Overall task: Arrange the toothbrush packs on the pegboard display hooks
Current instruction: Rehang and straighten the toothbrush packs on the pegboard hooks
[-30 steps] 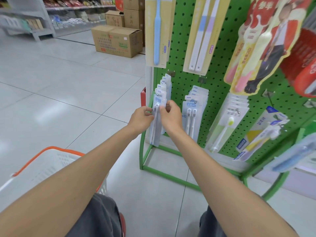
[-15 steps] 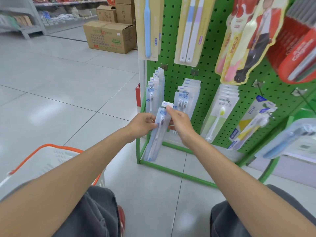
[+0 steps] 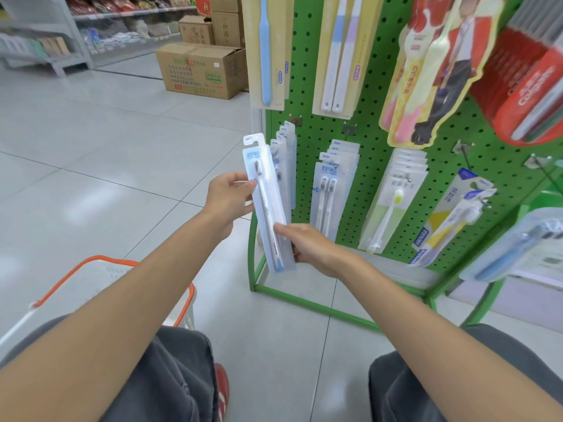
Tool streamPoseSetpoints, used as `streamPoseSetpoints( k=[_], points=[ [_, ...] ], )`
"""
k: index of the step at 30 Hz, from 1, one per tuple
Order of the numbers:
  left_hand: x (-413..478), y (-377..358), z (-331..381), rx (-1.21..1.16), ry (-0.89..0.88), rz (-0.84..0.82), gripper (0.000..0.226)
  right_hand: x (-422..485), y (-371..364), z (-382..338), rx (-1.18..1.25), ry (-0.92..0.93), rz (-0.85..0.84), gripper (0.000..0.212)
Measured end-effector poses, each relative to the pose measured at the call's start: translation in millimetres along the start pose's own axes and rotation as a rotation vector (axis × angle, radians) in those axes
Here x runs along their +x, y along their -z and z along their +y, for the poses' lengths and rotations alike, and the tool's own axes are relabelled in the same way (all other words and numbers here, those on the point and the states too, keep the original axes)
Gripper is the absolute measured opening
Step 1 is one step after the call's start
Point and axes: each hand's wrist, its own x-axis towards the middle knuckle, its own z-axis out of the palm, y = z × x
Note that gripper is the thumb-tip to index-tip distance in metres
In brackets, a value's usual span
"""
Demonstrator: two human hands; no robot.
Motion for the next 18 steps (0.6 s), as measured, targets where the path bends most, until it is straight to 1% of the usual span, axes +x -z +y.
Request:
streamPoseSetpoints(
  k=[1,3,5,7,8,9,11,13,16,18],
  points=[
    [1,3,1,-0.023,0.001,0.029,0.019,0,-1,2,-0.006,-0.011,-0.023,0.042],
    [4,10,1,-0.061,0.012,0.092,0.018,-2,-3,7,0.018,-0.016,-0.078,0.042],
    [5,14,-1,-0.072,0.027,0.140,0.022,-5,-4,12,0.035,0.011,-0.137,0.034],
    [5,17,-4,-0.071,0.039,0.143,0.024,-10,-5,14,0.039,0.049,-0.150,0.021],
    [4,17,-5,-0.070,0.042,0.137,0.022,-12,-5,14,0.045,0.068,-0.154,0.019],
    [3,17,-5,-0.066,0.046,0.127,0.020,-14,-6,14,0.050,0.086,-0.155,0.024],
    [3,17,-7,-0.018,0.042,0.102,0.017,-17,-8,16,0.017,0.122,-0.128,0.041],
    [1,15,-8,0.062,0.026,0.057,0.028,-17,-11,22,-0.091,0.200,-0.070,0.054],
    [-5,13,-12,0.164,0.008,-0.031,0.047,-12,-14,33,-0.328,0.363,0.049,0.060],
    [-6,13,-14,0.189,0.018,-0.052,0.050,-10,-17,37,-0.430,0.415,0.112,0.065]
  ],
)
